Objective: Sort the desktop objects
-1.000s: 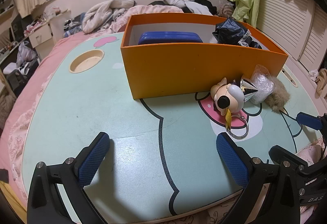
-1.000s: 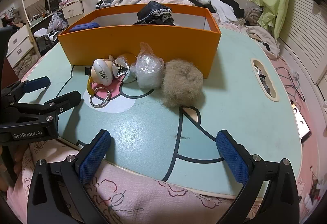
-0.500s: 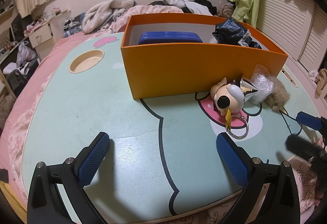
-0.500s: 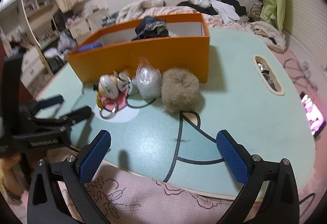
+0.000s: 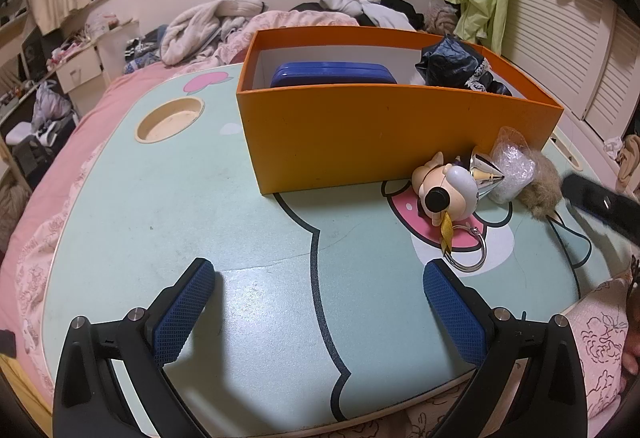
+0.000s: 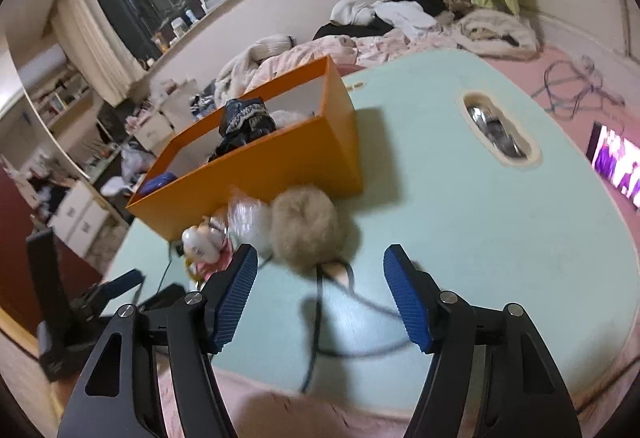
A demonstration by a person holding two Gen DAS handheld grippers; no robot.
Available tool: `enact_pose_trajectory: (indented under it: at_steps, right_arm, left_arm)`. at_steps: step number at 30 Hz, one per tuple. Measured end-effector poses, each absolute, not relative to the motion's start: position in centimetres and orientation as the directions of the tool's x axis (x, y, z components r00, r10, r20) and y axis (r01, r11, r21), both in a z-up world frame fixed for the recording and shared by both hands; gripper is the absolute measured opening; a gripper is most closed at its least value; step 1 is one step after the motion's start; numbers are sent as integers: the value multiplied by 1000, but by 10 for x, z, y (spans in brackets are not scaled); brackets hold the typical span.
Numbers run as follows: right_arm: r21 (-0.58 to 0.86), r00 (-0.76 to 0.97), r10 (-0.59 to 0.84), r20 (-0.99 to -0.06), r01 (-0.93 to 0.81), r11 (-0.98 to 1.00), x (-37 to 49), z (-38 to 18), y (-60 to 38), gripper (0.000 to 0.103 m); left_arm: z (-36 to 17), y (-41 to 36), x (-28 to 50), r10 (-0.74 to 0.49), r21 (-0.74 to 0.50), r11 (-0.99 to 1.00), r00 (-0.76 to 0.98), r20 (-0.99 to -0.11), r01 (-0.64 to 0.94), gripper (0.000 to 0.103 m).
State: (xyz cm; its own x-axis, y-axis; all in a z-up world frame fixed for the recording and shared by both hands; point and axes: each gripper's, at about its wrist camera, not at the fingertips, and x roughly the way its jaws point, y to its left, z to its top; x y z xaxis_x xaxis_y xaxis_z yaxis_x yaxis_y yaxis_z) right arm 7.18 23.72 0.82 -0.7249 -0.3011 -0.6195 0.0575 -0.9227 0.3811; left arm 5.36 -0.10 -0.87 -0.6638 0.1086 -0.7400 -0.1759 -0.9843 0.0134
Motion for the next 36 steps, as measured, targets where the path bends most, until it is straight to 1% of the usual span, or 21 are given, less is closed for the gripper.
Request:
enact_pose_trajectory:
  at_steps: [3, 4, 5, 6, 7, 8, 12, 15, 17, 18, 19, 20, 21, 22, 23, 36]
  right_arm:
    - [343, -724, -266, -636, 43, -938, 62, 11, 234, 66]
    - [327, -709, -261, -656, 44, -944, 56, 10, 230, 64]
    - [308, -686, -254, -682, 46, -950, 50, 7, 225, 57]
    - [305, -678, -259, -688, 54, -951, 49, 4, 223, 40]
    - [309, -676, -274, -684, 71, -948, 52, 2, 222, 34]
    - [316, -678, -290, -676, 89, -945, 55, 1, 221, 32]
    - [302, -711, -305, -634, 136, -943, 79, 6, 223, 32]
    - [223, -720, -277, -636, 171, -960, 100, 11, 218, 32]
    - [166, -714, -251, -654, 189, -968, 110, 9, 214, 34]
    - [139, -702, -223, -676, 176, -974, 109, 5, 211, 43]
    - [111, -672, -188, -716, 156, -981, 104, -2, 208, 63]
    - [65, -671, -152, -726, 153, -986, 100, -4, 203, 78]
    - [13, -659, -98, -745, 132, -991, 94, -8, 199, 99]
    - [-30, -649, -56, -759, 121, -992, 92, -12, 196, 102]
    - [-33, -649, -63, -759, 136, -990, 91, -13, 193, 102]
    - [-25, -648, -73, -758, 140, -990, 91, -15, 201, 102]
  left_arm:
    - [-9, -1, 54, 108, 14, -984, -664, -740, -176, 103]
    - [-11, 0, 53, 108, 14, -984, -664, -740, -176, 103]
    - [-10, -1, 54, 108, 15, -984, -664, -740, -176, 103]
    - [-8, -1, 54, 108, 14, -984, -664, -739, -176, 103]
    - [-8, -1, 54, 109, 13, -984, -664, -740, -176, 103]
    - [-9, -1, 54, 109, 13, -984, -664, -740, -176, 103]
    - [-10, -1, 54, 109, 13, -984, -664, -739, -176, 103]
    - [-8, -2, 55, 108, 13, -984, -664, -740, -176, 103]
    - [-10, -1, 54, 108, 14, -984, -664, -740, -175, 103]
    - [-8, -2, 55, 107, 15, -984, -663, -741, -175, 103]
    - [-8, -2, 56, 103, 19, -985, -666, -739, -173, 103]
    - [-10, -3, 56, 104, 18, -985, -666, -739, -173, 103]
    - [-9, -2, 56, 103, 18, -985, -664, -740, -173, 103]
    - [-10, -2, 56, 104, 16, -985, -665, -740, -173, 103]
    - [-11, -2, 56, 105, 15, -985, -665, -740, -173, 103]
    - [-9, 6, 54, 91, 28, -986, -659, -747, -167, 103]
